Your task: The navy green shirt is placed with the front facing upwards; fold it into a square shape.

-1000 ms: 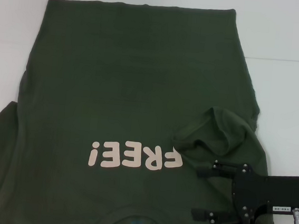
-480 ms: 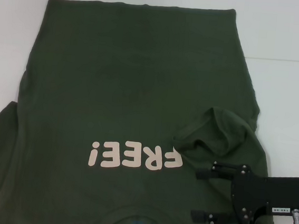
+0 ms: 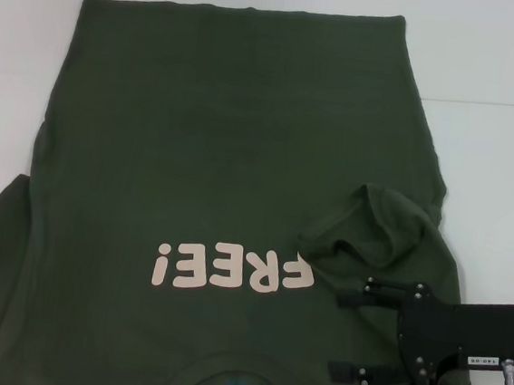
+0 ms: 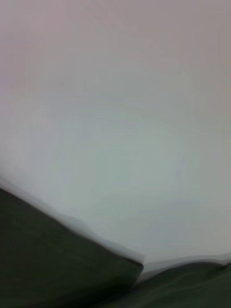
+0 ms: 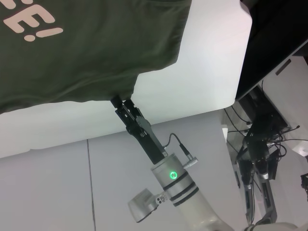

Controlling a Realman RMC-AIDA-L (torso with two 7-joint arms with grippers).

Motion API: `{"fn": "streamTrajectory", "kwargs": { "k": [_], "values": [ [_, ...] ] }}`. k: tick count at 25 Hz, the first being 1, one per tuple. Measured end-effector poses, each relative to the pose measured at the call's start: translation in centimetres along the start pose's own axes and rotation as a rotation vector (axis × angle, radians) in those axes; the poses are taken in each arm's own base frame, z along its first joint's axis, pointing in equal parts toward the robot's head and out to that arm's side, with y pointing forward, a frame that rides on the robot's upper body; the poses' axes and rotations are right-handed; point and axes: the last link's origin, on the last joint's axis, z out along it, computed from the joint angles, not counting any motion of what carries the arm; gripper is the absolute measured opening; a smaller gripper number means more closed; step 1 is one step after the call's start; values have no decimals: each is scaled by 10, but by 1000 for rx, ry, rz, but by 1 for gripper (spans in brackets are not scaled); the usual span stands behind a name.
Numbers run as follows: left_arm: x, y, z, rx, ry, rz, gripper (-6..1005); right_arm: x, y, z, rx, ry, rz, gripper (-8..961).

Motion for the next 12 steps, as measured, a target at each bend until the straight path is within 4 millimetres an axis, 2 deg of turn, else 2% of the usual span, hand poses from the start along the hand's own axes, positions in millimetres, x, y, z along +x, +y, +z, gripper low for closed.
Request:
{"fn": "streamTrajectory", "kwargs": {
  "k": [12],
  "values": [
    [2,14,6,-45,-29,17,911,0,-1,0,2,1,-2,942]
  ]
}}
